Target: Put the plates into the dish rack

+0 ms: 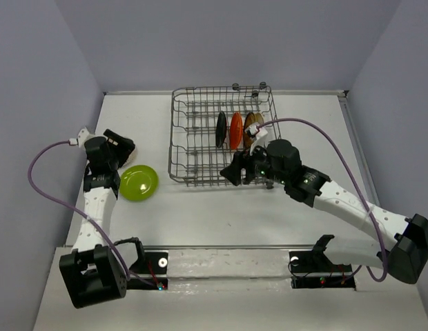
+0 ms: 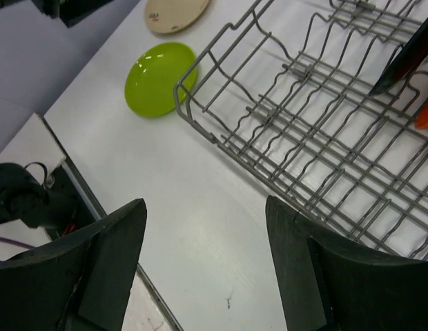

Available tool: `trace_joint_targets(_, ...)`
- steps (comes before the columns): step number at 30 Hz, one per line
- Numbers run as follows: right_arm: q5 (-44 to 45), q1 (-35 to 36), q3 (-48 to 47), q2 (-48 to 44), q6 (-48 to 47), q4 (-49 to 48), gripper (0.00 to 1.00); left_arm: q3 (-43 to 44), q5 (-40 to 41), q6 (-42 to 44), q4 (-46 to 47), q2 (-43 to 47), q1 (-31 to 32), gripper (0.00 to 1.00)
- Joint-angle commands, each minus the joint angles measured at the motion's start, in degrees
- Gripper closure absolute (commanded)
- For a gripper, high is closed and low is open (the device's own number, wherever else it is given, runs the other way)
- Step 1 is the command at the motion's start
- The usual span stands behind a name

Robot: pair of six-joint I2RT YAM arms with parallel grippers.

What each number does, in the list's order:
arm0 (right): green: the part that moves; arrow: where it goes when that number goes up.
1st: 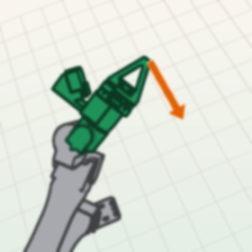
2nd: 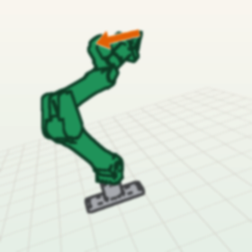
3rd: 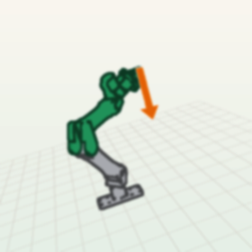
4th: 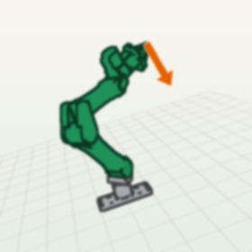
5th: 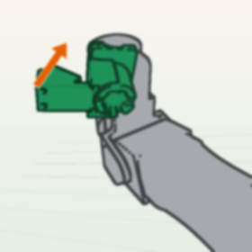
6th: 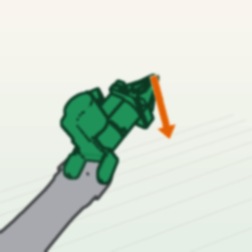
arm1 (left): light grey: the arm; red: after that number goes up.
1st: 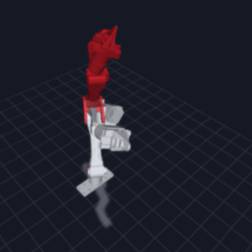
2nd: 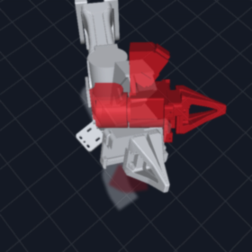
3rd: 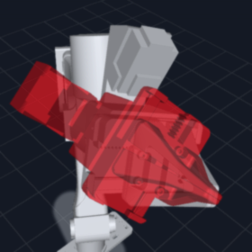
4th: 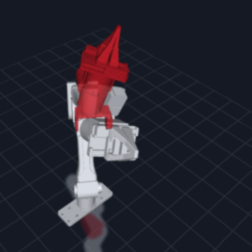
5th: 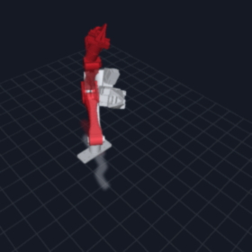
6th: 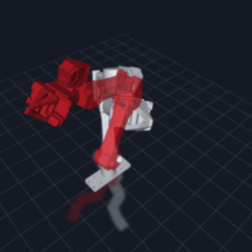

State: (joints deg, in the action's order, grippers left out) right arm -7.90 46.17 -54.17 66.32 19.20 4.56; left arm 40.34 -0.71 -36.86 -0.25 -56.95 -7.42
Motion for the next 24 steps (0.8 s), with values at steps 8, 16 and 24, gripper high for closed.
trace_joint_targets(8,-5.0,0.1,4.5,-9.4,-2.2,-6.1,0.26,0.7,-0.2,-10.2,10.5,-14.7,-16.7,0.21)
trace_joint_targets(16,-4.7,0.1,5.4,-10.3,-1.1,-6.9,0.27,2.3,2.9,-8.8,13.1,-27.1,-20.0,0.32)
trace_joint_targets(24,-4.1,0.1,5.6,-10.1,-1.3,-6.9,0.28,4.7,1.0,-8.0,15.3,-35.7,-21.3,0.36)
